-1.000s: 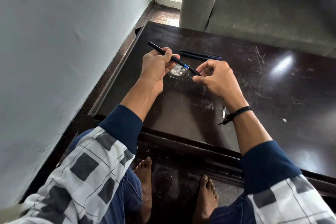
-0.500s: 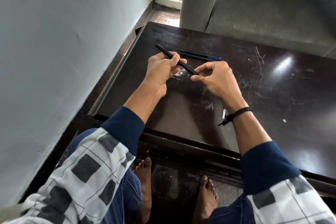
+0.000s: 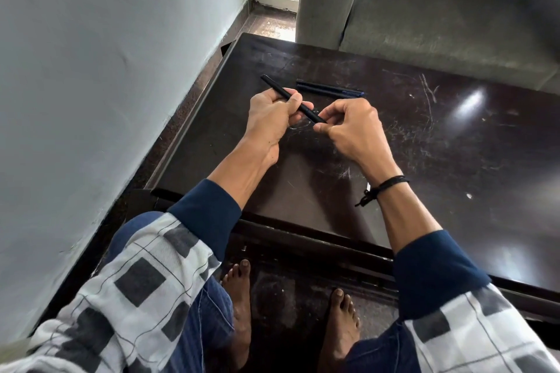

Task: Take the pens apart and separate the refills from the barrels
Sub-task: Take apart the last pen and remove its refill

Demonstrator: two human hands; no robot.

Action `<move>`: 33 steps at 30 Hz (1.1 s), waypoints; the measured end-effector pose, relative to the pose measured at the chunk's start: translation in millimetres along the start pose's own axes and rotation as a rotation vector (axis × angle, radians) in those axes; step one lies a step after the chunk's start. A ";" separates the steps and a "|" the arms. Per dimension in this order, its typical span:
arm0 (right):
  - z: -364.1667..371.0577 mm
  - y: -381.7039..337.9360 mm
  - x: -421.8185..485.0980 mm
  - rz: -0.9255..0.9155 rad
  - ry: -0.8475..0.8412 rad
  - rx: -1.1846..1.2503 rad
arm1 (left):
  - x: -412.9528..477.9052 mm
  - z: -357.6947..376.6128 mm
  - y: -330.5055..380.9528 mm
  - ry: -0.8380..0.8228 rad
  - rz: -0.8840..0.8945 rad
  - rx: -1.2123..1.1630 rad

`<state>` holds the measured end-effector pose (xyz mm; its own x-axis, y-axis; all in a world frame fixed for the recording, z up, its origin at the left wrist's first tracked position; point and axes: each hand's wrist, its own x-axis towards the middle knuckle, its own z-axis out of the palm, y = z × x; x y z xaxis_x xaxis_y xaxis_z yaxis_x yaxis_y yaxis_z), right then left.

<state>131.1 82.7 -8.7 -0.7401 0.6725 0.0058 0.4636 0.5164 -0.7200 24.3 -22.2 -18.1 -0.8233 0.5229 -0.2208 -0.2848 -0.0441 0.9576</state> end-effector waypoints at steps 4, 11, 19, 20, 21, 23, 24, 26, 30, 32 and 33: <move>0.0 -0.9 -0.7 -0.029 0.013 -0.046 | -1.9 1.3 -2.2 0.003 0.018 -0.007; 0.0 0.5 -1.0 -0.044 0.018 -0.054 | -1.8 5.3 -4.5 0.015 0.038 0.012; -8.9 -1.0 0.4 -0.073 -0.057 -0.028 | -4.3 3.7 0.6 -0.027 -0.005 0.051; -8.5 0.3 1.0 -0.065 -0.051 -0.012 | -5.2 4.4 0.8 -0.053 -0.014 0.066; -7.9 1.8 1.8 -0.054 -0.043 0.009 | -6.1 5.3 0.5 -0.089 -0.026 0.081; -7.1 4.6 3.7 -0.028 -0.042 0.050 | -8.3 7.9 -1.1 -0.164 -0.048 0.125; -7.1 6.3 5.0 -0.019 -0.054 0.058 | -9.6 9.1 -2.2 -0.186 -0.055 0.144; -7.7 9.2 6.6 -0.003 -0.102 0.058 | -10.2 9.8 -3.5 -0.199 -0.052 0.161; -12.9 14.9 9.1 0.041 -0.052 0.118 | -7.1 5.5 -3.6 -0.177 0.018 0.258; -18.0 14.4 9.8 0.057 0.033 0.228 | -4.8 3.6 -4.3 -0.164 0.089 0.339; -20.2 13.2 10.0 0.059 0.066 0.291 | -3.5 3.0 -4.9 -0.166 0.119 0.376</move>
<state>139.7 106.9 -4.2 -0.6780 0.7351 -0.0038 0.3389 0.3079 -0.8890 30.2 -21.2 -21.5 -0.7405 0.6644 -0.1010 0.0318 0.1848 0.9823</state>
